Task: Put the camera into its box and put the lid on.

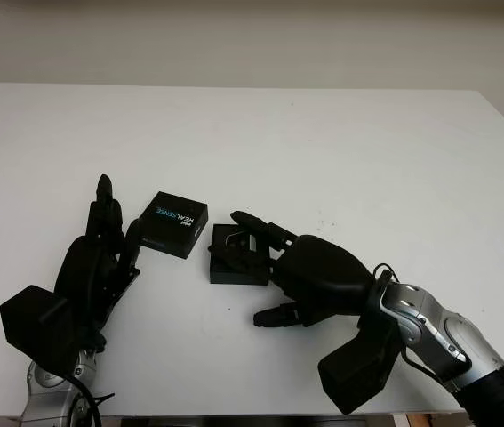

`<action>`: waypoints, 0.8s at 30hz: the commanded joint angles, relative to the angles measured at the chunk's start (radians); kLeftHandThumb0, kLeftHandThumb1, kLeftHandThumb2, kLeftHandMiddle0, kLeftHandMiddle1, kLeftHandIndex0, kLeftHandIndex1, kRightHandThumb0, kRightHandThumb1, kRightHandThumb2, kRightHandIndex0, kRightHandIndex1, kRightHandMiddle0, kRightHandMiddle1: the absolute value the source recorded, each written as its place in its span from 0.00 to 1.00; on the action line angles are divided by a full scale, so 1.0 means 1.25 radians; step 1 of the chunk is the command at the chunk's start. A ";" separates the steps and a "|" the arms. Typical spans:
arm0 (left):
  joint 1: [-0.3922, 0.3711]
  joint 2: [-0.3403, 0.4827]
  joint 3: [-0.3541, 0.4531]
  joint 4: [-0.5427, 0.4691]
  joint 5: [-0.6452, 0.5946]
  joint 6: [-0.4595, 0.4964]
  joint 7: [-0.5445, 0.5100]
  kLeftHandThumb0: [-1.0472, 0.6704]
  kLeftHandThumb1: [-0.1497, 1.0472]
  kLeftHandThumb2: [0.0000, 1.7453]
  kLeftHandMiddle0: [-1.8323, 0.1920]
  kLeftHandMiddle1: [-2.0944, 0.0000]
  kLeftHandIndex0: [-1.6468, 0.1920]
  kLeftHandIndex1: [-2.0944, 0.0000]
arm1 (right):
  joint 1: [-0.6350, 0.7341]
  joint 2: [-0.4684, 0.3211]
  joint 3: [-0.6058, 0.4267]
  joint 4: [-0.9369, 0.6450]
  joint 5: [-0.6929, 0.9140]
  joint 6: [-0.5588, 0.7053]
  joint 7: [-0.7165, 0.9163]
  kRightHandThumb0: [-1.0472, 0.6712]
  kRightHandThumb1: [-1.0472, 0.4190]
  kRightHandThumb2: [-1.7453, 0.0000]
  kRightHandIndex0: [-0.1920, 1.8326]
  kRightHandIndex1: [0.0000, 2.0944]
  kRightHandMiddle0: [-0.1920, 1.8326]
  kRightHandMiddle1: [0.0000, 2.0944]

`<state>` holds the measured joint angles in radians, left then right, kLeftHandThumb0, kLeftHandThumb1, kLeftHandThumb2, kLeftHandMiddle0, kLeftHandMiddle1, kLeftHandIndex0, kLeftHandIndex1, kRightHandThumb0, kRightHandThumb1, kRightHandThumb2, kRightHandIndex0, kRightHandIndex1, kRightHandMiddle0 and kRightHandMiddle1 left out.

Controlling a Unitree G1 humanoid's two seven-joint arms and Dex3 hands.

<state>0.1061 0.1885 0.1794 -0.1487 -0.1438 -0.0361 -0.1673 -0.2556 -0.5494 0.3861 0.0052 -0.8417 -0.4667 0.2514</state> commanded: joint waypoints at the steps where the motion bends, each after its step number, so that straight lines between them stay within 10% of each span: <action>1: 0.006 0.005 0.005 -0.014 -0.003 -0.004 -0.003 0.16 1.00 0.28 1.00 1.00 1.00 1.00 | 0.031 -0.022 0.011 -0.002 -0.023 0.022 0.017 0.19 0.00 0.74 0.04 0.02 0.08 0.02; 24: 0.044 0.008 0.021 -0.055 -0.017 -0.003 -0.015 0.18 1.00 0.28 1.00 1.00 1.00 1.00 | 0.115 -0.063 0.007 -0.058 -0.041 0.110 0.093 0.18 0.00 0.72 0.02 0.03 0.00 0.00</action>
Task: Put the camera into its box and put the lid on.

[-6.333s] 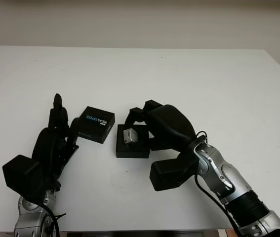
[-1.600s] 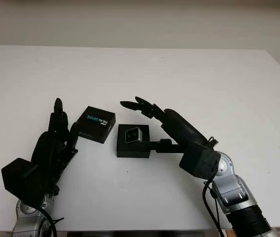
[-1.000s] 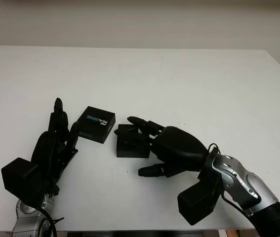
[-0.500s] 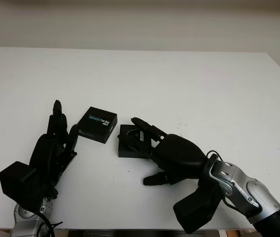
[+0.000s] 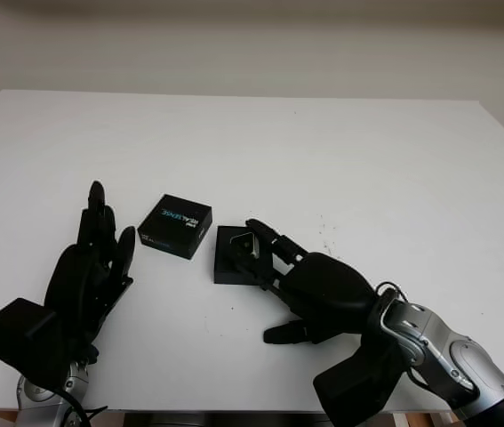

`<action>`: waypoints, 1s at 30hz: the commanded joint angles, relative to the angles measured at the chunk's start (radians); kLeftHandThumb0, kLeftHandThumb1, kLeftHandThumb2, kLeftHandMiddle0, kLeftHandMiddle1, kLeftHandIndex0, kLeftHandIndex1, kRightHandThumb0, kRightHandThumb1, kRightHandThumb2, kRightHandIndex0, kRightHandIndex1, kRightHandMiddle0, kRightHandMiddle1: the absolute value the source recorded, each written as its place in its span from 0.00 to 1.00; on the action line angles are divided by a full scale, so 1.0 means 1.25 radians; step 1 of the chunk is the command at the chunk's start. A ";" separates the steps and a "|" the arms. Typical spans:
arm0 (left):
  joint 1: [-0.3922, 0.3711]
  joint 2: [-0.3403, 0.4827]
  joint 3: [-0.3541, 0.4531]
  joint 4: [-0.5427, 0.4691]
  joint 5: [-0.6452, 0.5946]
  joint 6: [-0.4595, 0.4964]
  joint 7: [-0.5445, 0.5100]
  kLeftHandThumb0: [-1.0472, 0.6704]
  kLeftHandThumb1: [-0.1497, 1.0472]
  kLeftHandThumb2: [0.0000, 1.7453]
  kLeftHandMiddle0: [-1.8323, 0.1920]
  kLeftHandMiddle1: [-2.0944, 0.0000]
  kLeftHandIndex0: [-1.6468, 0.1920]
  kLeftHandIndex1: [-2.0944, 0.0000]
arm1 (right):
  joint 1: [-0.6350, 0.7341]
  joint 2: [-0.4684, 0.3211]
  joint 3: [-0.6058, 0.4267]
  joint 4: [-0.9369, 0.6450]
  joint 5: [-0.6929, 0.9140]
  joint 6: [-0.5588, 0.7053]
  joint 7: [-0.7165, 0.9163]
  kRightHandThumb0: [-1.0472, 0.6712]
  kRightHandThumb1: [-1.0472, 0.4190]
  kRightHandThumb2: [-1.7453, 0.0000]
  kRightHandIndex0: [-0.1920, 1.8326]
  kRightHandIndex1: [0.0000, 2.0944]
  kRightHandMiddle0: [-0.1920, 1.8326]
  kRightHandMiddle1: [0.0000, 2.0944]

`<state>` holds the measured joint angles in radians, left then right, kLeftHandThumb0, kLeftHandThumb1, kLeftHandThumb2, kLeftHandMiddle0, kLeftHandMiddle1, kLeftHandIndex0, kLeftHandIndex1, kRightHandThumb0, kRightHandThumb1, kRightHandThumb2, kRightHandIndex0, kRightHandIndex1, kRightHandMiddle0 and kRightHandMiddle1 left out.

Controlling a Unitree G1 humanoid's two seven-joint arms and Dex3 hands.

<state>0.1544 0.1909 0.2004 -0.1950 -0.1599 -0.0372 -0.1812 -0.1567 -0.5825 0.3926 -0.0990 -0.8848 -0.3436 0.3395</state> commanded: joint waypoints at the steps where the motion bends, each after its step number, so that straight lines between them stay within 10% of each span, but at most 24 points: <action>1: 0.005 0.006 0.004 -0.018 -0.004 -0.001 -0.004 0.18 1.00 0.28 1.00 1.00 1.00 1.00 | 0.037 -0.038 0.001 0.026 -0.006 0.011 0.022 0.18 0.00 0.72 0.03 0.03 0.00 0.00; 15: -0.016 0.010 -0.005 -0.015 0.000 0.020 -0.001 0.17 1.00 0.27 1.00 1.00 1.00 1.00 | -0.013 0.081 -0.125 0.080 0.299 -0.030 -0.119 0.29 0.05 0.96 0.25 0.11 0.22 0.09; 24: -0.022 -0.001 -0.020 -0.010 0.016 0.018 0.014 0.16 1.00 0.27 1.00 1.00 1.00 1.00 | -0.166 0.115 -0.193 0.001 0.490 0.114 0.005 0.27 0.07 0.97 0.28 0.13 0.26 0.13; 30: -0.020 -0.012 -0.023 -0.010 0.019 0.016 0.023 0.16 1.00 0.27 1.00 1.00 1.00 1.00 | -0.226 0.130 -0.191 0.010 0.493 0.121 0.011 0.25 0.10 0.97 0.22 0.28 0.13 0.42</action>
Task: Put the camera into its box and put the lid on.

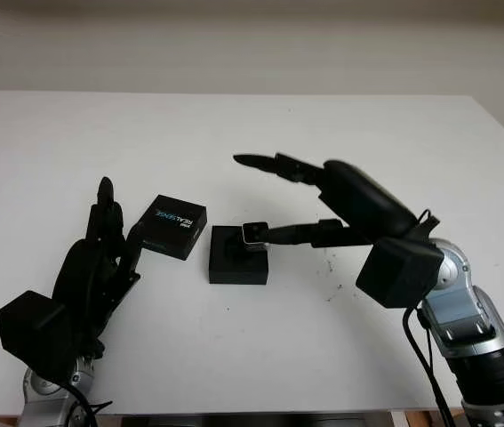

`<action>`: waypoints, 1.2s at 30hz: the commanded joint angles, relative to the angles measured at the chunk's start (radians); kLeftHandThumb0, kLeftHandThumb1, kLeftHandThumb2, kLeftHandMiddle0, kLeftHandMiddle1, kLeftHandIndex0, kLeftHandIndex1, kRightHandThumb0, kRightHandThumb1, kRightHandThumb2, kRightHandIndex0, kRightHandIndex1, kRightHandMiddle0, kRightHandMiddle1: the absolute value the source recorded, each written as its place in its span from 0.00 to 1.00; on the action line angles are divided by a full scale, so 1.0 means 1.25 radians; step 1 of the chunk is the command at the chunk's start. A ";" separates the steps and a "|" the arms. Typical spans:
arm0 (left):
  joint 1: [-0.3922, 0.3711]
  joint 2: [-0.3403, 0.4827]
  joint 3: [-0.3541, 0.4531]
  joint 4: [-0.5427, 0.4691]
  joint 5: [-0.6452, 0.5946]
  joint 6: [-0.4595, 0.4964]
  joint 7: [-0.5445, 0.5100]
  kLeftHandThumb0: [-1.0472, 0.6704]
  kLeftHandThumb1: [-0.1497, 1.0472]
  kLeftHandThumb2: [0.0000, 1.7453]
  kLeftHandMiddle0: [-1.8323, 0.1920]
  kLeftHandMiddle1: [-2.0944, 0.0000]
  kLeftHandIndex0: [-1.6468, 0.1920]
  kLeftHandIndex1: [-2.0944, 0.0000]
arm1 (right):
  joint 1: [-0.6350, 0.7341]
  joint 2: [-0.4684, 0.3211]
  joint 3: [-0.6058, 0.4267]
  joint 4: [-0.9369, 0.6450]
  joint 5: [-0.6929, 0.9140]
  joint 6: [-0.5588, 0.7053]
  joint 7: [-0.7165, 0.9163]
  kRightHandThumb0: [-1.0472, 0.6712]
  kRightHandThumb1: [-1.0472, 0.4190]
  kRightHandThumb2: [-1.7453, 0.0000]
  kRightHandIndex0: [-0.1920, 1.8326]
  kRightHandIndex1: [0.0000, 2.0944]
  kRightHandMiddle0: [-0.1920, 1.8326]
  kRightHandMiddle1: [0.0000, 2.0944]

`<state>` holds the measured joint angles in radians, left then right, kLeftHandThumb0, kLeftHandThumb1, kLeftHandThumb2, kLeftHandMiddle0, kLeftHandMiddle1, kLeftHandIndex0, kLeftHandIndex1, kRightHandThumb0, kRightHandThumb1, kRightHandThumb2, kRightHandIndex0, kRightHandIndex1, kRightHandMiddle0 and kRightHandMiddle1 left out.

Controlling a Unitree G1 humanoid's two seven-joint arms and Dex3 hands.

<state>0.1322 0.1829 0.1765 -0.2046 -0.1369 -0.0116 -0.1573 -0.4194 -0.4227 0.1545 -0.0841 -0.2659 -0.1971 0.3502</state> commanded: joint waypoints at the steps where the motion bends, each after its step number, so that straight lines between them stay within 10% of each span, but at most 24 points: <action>1: -0.001 -0.007 -0.004 -0.005 0.001 -0.001 0.005 0.16 1.00 0.27 1.00 1.00 1.00 1.00 | -0.021 0.004 0.001 0.002 -0.002 0.002 0.002 0.25 0.11 0.97 0.21 0.30 0.12 0.43; 11: 0.002 -0.012 -0.004 0.003 -0.003 -0.012 0.000 0.17 1.00 0.28 1.00 1.00 1.00 1.00 | -0.032 0.026 0.017 0.072 -0.040 -0.012 -0.030 0.27 0.12 0.97 0.15 0.45 0.13 0.44; 24: 0.002 -0.012 0.000 0.003 -0.004 -0.011 -0.002 0.17 1.00 0.28 1.00 1.00 1.00 1.00 | -0.054 0.000 0.056 0.179 -0.151 0.023 -0.028 0.20 0.15 0.97 0.21 0.16 0.21 0.17; 36: 0.002 -0.012 0.001 0.005 0.001 -0.016 0.003 0.17 1.00 0.28 1.00 1.00 1.00 1.00 | -0.044 -0.004 0.067 0.206 -0.189 0.022 -0.044 0.20 0.15 0.97 0.24 0.14 0.24 0.13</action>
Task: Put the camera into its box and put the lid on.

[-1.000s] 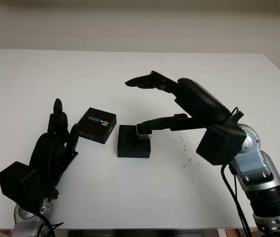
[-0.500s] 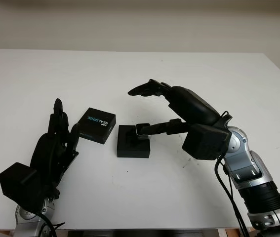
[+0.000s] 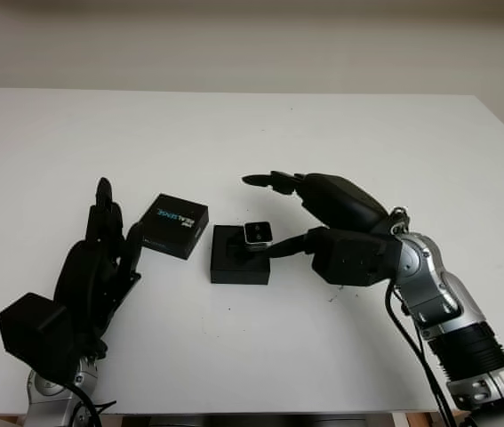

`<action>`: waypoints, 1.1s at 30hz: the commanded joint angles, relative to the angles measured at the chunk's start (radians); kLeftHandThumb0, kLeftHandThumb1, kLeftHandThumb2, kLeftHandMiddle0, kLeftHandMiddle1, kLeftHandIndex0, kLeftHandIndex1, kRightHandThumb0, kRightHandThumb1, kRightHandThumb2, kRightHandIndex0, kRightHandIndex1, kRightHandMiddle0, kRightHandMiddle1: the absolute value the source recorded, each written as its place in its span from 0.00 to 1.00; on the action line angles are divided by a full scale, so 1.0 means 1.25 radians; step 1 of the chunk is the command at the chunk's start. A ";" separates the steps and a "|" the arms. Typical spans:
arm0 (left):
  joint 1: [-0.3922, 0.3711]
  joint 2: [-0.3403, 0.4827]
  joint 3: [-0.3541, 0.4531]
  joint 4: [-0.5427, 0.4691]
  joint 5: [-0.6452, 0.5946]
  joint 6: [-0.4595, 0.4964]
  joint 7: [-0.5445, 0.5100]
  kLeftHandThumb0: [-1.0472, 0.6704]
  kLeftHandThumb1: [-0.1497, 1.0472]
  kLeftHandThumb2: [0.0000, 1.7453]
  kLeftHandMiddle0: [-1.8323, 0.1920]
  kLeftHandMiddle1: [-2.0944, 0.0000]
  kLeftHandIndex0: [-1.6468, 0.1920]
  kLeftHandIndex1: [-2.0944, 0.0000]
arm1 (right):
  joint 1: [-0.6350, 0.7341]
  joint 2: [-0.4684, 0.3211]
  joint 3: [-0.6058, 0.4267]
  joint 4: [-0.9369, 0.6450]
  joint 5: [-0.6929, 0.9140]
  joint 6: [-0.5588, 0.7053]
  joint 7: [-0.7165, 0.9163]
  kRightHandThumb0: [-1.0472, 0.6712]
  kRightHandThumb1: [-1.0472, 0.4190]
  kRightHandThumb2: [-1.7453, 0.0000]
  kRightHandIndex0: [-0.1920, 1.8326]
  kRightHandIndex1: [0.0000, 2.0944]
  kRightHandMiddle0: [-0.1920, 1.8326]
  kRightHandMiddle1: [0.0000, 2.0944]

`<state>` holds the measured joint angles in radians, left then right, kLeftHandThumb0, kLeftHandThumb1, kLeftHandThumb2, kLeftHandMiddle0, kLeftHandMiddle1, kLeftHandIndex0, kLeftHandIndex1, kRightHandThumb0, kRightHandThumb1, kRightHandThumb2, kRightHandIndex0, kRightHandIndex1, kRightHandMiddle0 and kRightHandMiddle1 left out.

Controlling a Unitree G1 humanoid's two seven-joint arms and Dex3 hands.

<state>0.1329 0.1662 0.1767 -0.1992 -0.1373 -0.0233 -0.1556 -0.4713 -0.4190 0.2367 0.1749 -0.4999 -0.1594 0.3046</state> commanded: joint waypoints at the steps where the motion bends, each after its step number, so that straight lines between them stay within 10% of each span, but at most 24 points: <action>1: 0.001 0.001 0.000 0.001 0.003 -0.006 0.002 0.17 1.00 0.28 1.00 1.00 1.00 1.00 | 0.000 -0.007 0.002 -0.001 -0.005 -0.012 -0.013 0.20 0.15 0.97 0.24 0.14 0.24 0.13; 33: 0.010 0.000 0.000 -0.006 0.001 -0.007 -0.003 0.17 1.00 0.27 1.00 1.00 1.00 1.00 | 0.039 0.027 0.012 0.053 0.011 -0.043 -0.105 0.29 0.16 0.97 0.23 0.45 0.29 0.36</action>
<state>0.1503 0.1618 0.1765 -0.2020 -0.1373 -0.0255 -0.1593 -0.4261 -0.3858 0.2493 0.2344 -0.4889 -0.2070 0.1791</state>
